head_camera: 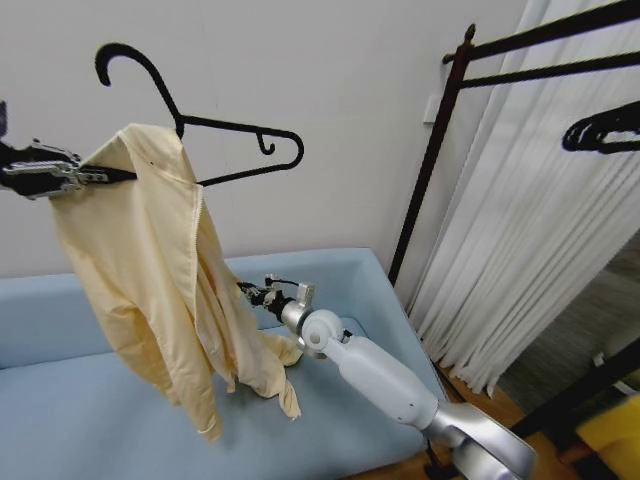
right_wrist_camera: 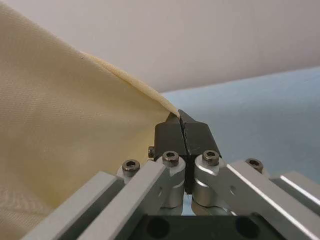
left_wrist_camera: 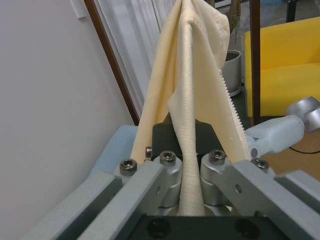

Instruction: Pick up the clothes from the sofa and hang them on the clothes hanger.

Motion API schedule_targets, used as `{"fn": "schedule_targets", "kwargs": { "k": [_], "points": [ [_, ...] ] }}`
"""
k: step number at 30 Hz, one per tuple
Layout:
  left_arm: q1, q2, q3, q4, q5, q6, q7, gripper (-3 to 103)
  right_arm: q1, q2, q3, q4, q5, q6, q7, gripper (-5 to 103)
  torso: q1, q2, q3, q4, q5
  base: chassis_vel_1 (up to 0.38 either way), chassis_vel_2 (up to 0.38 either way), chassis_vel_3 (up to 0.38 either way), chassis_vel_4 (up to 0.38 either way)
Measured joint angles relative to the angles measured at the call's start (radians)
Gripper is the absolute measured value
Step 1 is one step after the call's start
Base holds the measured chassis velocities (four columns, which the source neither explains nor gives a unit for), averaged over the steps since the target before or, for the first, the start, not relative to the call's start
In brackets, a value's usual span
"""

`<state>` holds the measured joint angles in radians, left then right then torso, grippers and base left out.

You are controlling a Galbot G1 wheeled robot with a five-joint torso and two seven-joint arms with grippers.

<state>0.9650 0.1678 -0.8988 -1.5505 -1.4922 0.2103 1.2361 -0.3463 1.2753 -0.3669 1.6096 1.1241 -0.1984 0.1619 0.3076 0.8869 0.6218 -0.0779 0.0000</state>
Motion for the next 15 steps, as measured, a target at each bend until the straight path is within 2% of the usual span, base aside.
{"fn": "schedule_targets", "kwargs": {
  "k": [4,15],
  "points": [
    [0.000,-0.006,0.000,-0.006,0.000,0.002,0.000,2,0.010,-0.023,0.031,0.003,-0.052,0.021,0.045,0,0.000,0.000,0.000,0.0000,0.0000,0.000,0.000,0.000,0.000],
    [-0.001,-0.032,0.006,-0.007,0.003,0.003,0.000,2,0.056,-0.100,0.094,0.064,-0.143,0.032,0.102,0,0.000,0.000,0.000,0.0001,0.0001,0.000,0.000,0.000,0.000]
  ]
}}
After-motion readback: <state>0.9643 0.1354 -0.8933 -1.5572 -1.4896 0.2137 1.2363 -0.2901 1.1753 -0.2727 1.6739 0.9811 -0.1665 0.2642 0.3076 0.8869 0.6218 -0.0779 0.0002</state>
